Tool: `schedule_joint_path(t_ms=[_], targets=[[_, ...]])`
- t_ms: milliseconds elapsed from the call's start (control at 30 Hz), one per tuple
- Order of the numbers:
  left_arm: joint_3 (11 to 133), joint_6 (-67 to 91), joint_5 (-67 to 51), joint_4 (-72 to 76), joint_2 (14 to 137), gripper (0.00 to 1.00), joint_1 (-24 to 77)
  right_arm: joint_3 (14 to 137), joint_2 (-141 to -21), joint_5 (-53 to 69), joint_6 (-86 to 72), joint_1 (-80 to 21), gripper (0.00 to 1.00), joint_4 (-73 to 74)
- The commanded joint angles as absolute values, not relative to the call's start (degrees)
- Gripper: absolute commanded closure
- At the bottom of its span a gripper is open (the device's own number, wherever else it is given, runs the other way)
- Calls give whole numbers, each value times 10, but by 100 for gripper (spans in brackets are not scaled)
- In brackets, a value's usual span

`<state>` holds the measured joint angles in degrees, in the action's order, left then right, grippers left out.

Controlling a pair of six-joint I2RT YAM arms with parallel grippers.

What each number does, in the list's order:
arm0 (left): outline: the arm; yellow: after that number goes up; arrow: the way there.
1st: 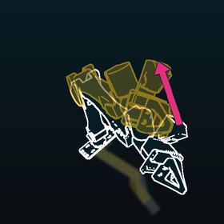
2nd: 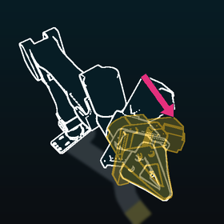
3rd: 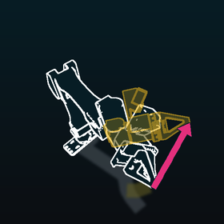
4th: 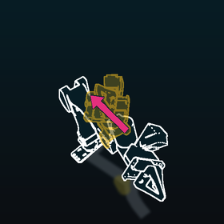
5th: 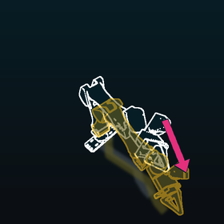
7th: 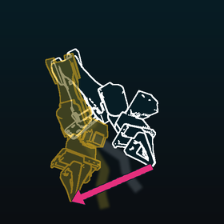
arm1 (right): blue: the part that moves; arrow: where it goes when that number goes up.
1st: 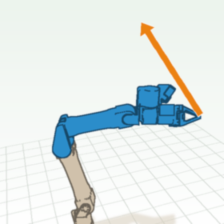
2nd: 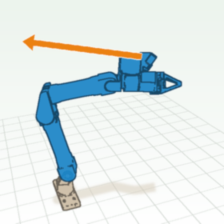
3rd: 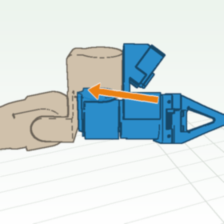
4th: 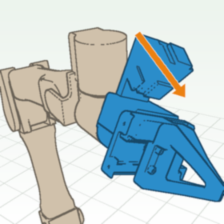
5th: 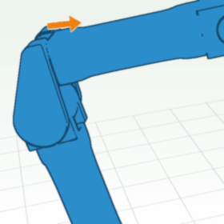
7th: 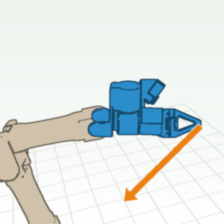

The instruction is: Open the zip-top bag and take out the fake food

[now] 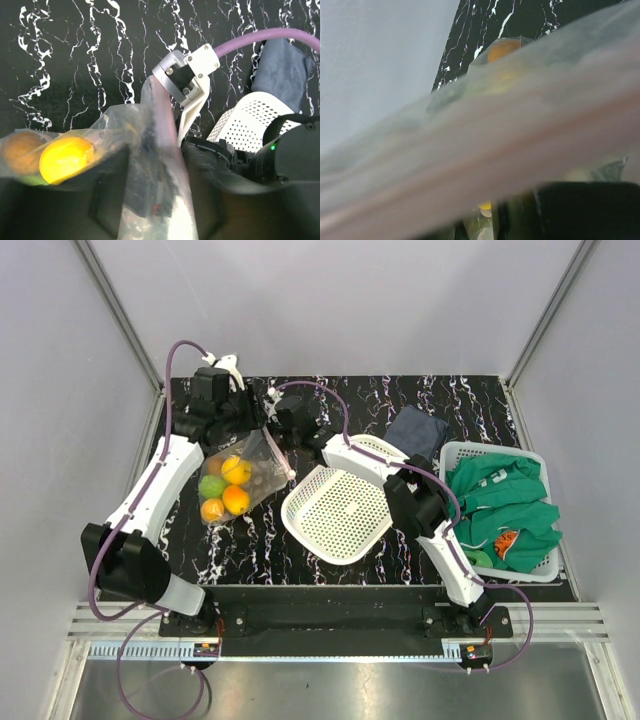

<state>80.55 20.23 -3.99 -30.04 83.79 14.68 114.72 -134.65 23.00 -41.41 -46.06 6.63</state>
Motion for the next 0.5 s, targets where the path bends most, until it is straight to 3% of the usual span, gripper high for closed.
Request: schedule_joint_path(t_ms=[0,133,167,267,467], targets=[[856,178,-46,-319,853,63,144,1146,-1304,221,-406,-464,76,47],[862,171,-58,-333,864,96,138,1146,-1296,209,-393,-462,75,63],[862,172,-65,-334,861,100,137,1147,-1292,206,-383,-461,75,71],[872,183,-70,-333,851,100,134,1177,-1292,191,-355,-457,75,119],[899,272,-118,-336,811,100,111,1386,-1317,169,-273,-457,73,329]])
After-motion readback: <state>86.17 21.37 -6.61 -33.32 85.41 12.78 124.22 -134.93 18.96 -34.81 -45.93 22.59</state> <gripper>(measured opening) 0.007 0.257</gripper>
